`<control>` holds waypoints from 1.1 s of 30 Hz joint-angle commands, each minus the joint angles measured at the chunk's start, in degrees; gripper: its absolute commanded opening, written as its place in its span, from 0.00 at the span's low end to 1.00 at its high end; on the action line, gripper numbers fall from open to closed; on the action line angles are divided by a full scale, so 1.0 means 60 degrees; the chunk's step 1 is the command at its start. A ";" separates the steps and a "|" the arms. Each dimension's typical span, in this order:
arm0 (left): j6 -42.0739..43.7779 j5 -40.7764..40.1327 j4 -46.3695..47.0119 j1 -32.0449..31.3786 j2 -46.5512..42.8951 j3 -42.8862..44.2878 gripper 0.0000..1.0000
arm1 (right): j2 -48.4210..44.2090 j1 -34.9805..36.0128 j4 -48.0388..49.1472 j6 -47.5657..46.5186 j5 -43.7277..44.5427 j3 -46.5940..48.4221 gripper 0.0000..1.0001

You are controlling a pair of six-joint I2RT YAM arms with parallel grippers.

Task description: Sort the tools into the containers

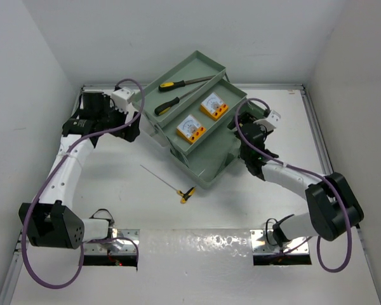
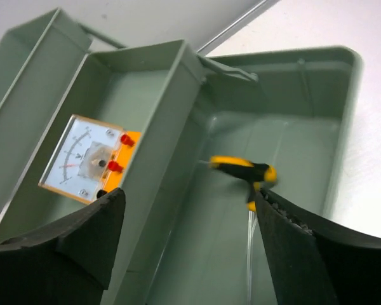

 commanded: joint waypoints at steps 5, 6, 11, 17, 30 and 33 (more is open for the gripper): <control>0.0146 -0.0019 0.0366 0.0040 -0.0300 -0.0134 1.00 | 0.0168 0.0009 -0.1139 -0.3325 -0.2504 0.2349 0.81; 0.0117 -0.0004 0.0395 0.0040 -0.0300 -0.0134 1.00 | 0.0095 0.0171 -0.1140 -0.4519 -0.2858 0.2483 0.78; -0.0015 0.0054 0.0542 0.0040 -0.0212 -0.0148 1.00 | 0.0064 0.2654 -0.2219 -0.8991 -0.5494 0.3184 0.61; -0.0118 0.0084 0.0586 0.0055 -0.0212 -0.0148 1.00 | 0.1747 0.5689 -0.6451 -1.2441 -0.7918 0.4167 0.58; -0.0147 -0.0063 0.0601 0.0143 -0.0300 -0.0178 1.00 | 0.4400 0.6662 -0.5929 -1.0933 -0.5778 0.4416 0.73; -0.0118 -0.0063 0.0571 0.0143 -0.0315 -0.0207 1.00 | 0.4839 0.6603 -0.6543 -1.0757 -0.5864 0.4739 0.74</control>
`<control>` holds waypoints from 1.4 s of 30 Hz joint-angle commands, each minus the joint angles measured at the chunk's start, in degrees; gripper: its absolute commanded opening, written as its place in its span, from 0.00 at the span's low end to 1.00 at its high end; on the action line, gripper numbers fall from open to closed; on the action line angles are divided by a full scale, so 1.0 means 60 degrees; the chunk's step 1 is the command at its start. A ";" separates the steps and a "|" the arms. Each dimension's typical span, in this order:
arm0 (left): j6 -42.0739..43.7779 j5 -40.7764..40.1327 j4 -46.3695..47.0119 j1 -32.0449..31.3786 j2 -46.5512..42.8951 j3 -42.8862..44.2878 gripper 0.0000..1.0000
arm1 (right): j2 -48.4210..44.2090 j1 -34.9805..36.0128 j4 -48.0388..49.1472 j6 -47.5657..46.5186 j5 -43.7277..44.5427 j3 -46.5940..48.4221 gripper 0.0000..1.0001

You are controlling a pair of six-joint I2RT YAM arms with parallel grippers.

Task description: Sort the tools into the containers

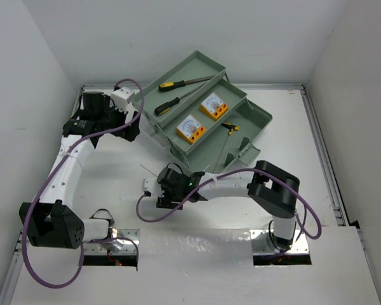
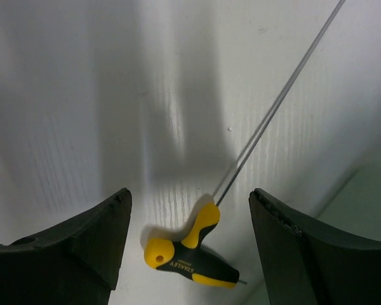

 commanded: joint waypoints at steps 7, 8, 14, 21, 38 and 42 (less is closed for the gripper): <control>0.0112 0.0028 0.0269 0.0135 -0.0330 -0.0101 1.00 | 0.0126 -0.0203 -0.0144 0.0968 0.0043 -0.0239 0.73; 0.0098 0.0028 0.0284 0.0121 -0.0330 -0.0102 1.00 | 0.0112 -0.0203 -0.0159 0.1085 0.0057 -0.0255 0.73; 0.0098 0.0058 0.0225 0.0121 -0.0330 -0.0043 1.00 | 0.0024 -0.0246 -0.0496 0.1788 -0.0440 -0.0474 0.71; 0.0083 0.0175 0.0298 0.0135 -0.0286 -0.0058 1.00 | -0.0328 -0.0407 -0.0144 0.2404 -0.0910 -0.1060 0.70; 0.0186 0.0263 0.0196 0.0135 -0.0300 -0.0087 1.00 | -0.0254 -0.0466 0.1157 0.2156 -0.0396 -0.1411 0.00; 0.0200 0.0365 0.0138 0.0150 -0.0300 -0.0043 1.00 | -0.1335 -0.0466 0.2227 0.2564 -0.1067 -0.1909 0.00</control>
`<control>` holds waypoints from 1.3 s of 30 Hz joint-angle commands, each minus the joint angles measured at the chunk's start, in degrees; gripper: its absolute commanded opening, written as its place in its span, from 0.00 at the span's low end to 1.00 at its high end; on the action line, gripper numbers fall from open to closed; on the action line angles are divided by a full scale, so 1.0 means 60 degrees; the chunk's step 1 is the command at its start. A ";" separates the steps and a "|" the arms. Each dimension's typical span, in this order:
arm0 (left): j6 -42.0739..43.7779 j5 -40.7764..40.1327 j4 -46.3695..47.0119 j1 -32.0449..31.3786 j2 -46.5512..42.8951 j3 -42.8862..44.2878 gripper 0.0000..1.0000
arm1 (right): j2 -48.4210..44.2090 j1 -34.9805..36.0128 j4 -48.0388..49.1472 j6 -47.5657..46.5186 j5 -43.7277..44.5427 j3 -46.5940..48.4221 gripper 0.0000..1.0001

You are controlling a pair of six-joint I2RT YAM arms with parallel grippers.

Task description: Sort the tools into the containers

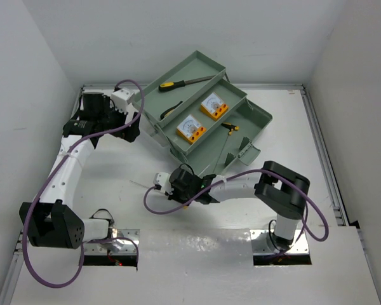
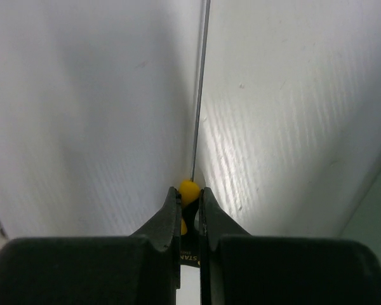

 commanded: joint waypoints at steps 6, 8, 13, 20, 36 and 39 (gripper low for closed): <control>0.0029 0.0420 0.0061 0.0238 -0.0300 0.0223 1.00 | -0.1890 -0.0029 0.1622 0.0801 -0.0912 -0.0801 0.00; 0.0029 0.0537 -0.0086 0.0311 -0.0315 0.0413 1.00 | -0.2095 -0.0029 0.1593 0.0962 -0.1176 -0.0758 0.00; 0.0204 0.1415 -0.0918 0.0939 -0.0388 0.1290 1.00 | -0.2315 -0.0029 0.1957 0.1475 -0.1177 -0.0904 0.00; 0.0409 0.2968 -0.1814 0.1556 -0.0388 0.2244 1.00 | -0.2782 -0.0029 0.2369 0.2485 -0.0592 -0.0846 0.00; -0.0440 0.2633 -0.1259 0.2435 -0.0461 0.2261 1.00 | -0.5798 -0.2589 0.3336 0.4405 0.1414 -0.1385 0.00; -0.0440 0.2458 -0.1054 0.2450 -0.0447 0.2056 1.00 | -0.6764 -0.3350 0.4107 0.4989 0.2351 -0.2363 0.00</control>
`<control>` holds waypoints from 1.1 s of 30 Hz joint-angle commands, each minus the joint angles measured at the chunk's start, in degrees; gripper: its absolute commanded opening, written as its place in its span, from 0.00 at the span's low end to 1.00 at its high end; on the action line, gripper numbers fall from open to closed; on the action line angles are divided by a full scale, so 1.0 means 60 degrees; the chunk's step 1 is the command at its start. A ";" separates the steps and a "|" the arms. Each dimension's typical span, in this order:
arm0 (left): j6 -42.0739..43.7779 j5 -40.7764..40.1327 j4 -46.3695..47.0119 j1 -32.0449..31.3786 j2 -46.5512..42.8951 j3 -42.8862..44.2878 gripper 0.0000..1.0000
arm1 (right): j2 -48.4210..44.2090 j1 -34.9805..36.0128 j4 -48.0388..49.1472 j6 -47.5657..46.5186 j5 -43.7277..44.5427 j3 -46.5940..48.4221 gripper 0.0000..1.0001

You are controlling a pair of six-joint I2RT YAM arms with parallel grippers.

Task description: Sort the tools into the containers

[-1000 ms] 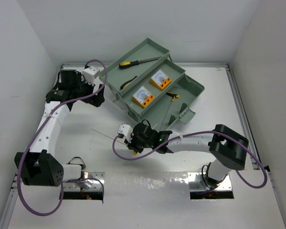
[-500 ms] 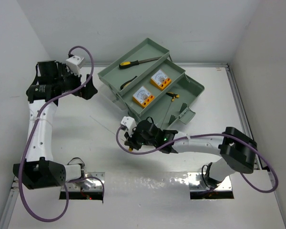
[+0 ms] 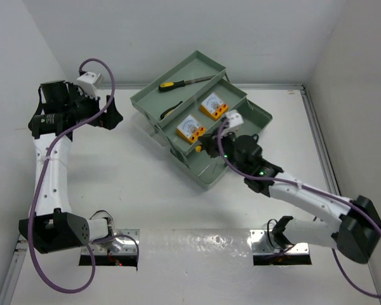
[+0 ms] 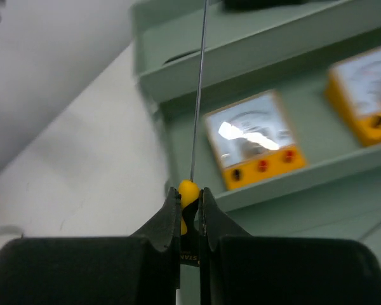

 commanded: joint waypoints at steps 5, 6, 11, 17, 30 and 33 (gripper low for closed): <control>-0.0182 -0.0276 0.0897 0.0137 -0.0213 -0.0566 1.00 | -0.2086 -0.1110 0.4123 0.2415 0.4213 -0.3312 0.00; -0.0211 -0.0291 0.0985 0.0137 -0.0228 -0.0610 1.00 | -0.2102 -0.1154 0.4417 0.2736 0.5016 -0.3518 0.00; -0.0270 -0.0407 0.1249 0.0151 -0.0228 -0.0859 1.00 | -0.1210 -0.1330 0.4713 0.3778 0.5595 -0.3433 0.00; -0.0226 -0.0847 0.1469 0.0137 -0.0228 -0.1094 1.00 | -0.0184 -0.1359 0.4787 0.4715 0.5786 -0.3213 0.02; -0.0197 -0.0833 0.1645 0.0152 -0.0213 -0.1284 1.00 | 0.1076 -0.1652 0.4405 0.5974 0.4364 -0.2290 0.14; -0.0138 -0.0847 0.1630 0.0137 -0.0213 -0.1284 1.00 | 0.1194 -0.1652 0.4493 0.6327 0.4321 -0.2392 0.15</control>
